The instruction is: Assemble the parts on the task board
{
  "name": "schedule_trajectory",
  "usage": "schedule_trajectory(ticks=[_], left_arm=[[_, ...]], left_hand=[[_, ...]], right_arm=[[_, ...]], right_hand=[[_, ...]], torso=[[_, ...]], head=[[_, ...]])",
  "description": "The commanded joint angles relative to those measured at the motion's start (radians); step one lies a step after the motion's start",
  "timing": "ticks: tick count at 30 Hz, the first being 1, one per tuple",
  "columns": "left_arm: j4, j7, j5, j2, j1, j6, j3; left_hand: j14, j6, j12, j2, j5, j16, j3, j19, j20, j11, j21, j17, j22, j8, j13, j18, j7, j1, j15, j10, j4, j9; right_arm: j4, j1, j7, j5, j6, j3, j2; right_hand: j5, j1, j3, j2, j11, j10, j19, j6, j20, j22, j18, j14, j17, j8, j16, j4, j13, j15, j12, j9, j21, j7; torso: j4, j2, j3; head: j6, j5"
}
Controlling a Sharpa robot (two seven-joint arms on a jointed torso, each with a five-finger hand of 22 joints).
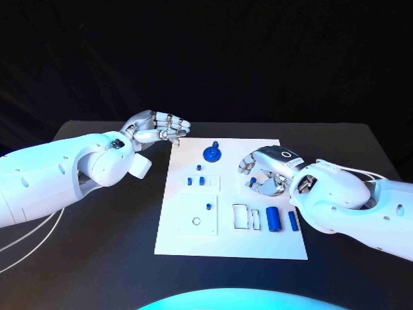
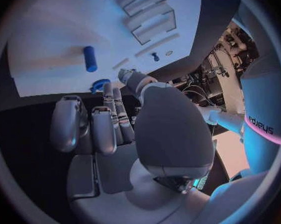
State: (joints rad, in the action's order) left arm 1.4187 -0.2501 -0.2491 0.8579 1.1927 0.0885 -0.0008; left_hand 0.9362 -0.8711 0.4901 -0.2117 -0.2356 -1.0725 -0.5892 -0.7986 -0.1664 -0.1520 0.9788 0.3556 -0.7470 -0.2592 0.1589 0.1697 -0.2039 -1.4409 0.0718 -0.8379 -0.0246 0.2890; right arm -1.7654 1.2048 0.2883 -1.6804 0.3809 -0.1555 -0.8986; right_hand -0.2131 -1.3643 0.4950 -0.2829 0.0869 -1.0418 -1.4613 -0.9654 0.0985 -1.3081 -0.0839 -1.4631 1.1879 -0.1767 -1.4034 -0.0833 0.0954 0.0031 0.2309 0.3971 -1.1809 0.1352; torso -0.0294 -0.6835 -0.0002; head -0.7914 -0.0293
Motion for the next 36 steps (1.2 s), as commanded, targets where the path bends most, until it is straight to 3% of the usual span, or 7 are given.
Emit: schedule_trajectory(ticks=[1,4,7,12,21,31,36], left_arm=[[0.001,-0.005,-0.002,-0.001,0.0,-0.021,0.001],[0.001,-0.005,-0.002,-0.001,0.0,-0.022,0.001],[0.0,-0.005,-0.002,-0.001,0.0,-0.023,0.001],[0.0,-0.004,-0.002,-0.001,0.0,-0.024,0.001],[0.0,-0.004,-0.002,0.0,0.0,-0.023,0.001],[0.001,-0.003,-0.002,0.002,0.0,-0.02,0.001],[0.0,-0.002,-0.002,0.003,0.0,-0.02,0.001]], left_hand=[[-0.005,0.003,-0.002,0.007,-0.003,0.003,0.001,0.008,0.0,0.002,0.004,0.0,-0.002,-0.001,-0.001,0.014,-0.001,0.004,0.002,0.005,0.007,-0.001],[-0.005,0.003,-0.002,0.007,-0.003,0.003,0.001,0.008,0.0,0.002,0.004,0.0,-0.002,-0.001,-0.001,0.014,-0.001,0.004,0.002,0.005,0.007,-0.001],[-0.005,0.003,-0.002,0.007,-0.003,0.003,0.001,0.008,0.0,0.002,0.004,0.0,-0.002,-0.001,-0.001,0.014,-0.001,0.004,0.002,0.005,0.007,-0.001],[-0.005,0.005,-0.001,0.007,-0.003,0.002,0.002,0.009,-0.001,0.001,0.004,0.0,-0.002,-0.001,-0.002,0.014,-0.002,0.006,0.003,0.006,0.007,-0.002],[-0.005,0.006,-0.001,0.006,-0.003,0.002,0.003,0.01,-0.001,0.001,0.004,0.0,-0.002,-0.001,-0.002,0.014,-0.002,0.007,0.003,0.007,0.006,-0.002],[-0.005,0.006,-0.001,0.007,-0.003,0.002,0.004,0.01,-0.001,0.001,0.004,0.001,-0.002,-0.001,-0.002,0.014,-0.002,0.008,0.003,0.008,0.006,-0.003],[-0.005,0.006,-0.001,0.007,-0.003,0.002,0.004,0.01,-0.001,0.001,0.004,0.001,-0.002,-0.001,-0.002,0.014,-0.002,0.008,0.003,0.008,0.006,-0.003]], right_arm=[[0.017,0.007,-0.048,0.043,-0.058,0.001,-0.009],[0.033,0.011,-0.057,0.043,-0.087,0.001,-0.011],[0.047,0.013,-0.06,0.041,-0.123,0.001,-0.009],[0.063,0.014,-0.051,0.04,-0.179,0.001,-0.004],[0.078,0.014,-0.038,0.033,-0.195,0.001,0.008],[0.092,0.004,-0.05,0.042,-0.15,0.0,0.028],[0.094,-0.001,-0.054,0.046,-0.129,-0.001,0.034]], right_hand=[[-0.004,0.001,-0.06,0.002,0.005,0.036,0.003,0.007,0.003,-0.02,0.004,-0.033,0.004,0.011,-0.008,-0.002,-0.007,0.003,-0.001,-0.004,0.017,-0.003],[0.0,-0.006,-0.123,0.017,0.009,0.069,0.009,0.021,0.005,-0.01,0.0,-0.032,0.002,0.02,-0.008,-0.011,-0.012,0.009,0.001,-0.008,0.038,-0.018],[-0.006,-0.1,-0.352,0.075,0.019,0.131,0.015,0.034,0.015,0.003,-0.004,-0.028,-0.009,0.035,-0.007,-0.073,-0.02,0.014,0.046,-0.017,0.065,-0.023],[-0.006,-0.169,-0.422,0.086,0.019,0.157,0.014,0.032,0.016,0.003,-0.004,-0.028,-0.009,0.041,-0.011,-0.15,-0.024,0.015,0.089,-0.022,0.069,-0.022],[-0.008,-0.206,-0.411,0.101,0.011,0.13,0.008,0.016,0.011,-0.003,-0.003,-0.028,-0.015,0.038,-0.009,-0.178,-0.022,0.009,0.124,-0.023,0.061,-0.018],[0.03,-0.226,-0.286,0.13,-0.012,0.008,-0.014,-0.046,-0.007,-0.036,0.007,-0.03,-0.02,0.027,-0.007,-0.206,-0.031,-0.01,0.116,-0.031,0.008,-0.006],[0.04,-0.201,-0.21,0.11,-0.014,-0.038,-0.019,-0.061,-0.011,-0.047,0.01,-0.031,-0.018,0.027,-0.009,-0.205,-0.032,-0.014,0.07,-0.033,-0.006,-0.006]], torso=[[-0.0021,0.0,0.0016],[-0.002,-0.001,0.0017],[-0.0017,-0.002,0.0014],[-0.0014,-0.002,0.0013],[-0.0026,-0.002,-0.0005],[-0.0023,-0.002,0.0012],[-0.0023,-0.002,0.0015]], head=[[0.003,-0.001],[0.003,0.0],[0.003,-0.001],[0.003,0.0],[0.001,0.003],[0.0,0.0],[-0.003,0.0]])
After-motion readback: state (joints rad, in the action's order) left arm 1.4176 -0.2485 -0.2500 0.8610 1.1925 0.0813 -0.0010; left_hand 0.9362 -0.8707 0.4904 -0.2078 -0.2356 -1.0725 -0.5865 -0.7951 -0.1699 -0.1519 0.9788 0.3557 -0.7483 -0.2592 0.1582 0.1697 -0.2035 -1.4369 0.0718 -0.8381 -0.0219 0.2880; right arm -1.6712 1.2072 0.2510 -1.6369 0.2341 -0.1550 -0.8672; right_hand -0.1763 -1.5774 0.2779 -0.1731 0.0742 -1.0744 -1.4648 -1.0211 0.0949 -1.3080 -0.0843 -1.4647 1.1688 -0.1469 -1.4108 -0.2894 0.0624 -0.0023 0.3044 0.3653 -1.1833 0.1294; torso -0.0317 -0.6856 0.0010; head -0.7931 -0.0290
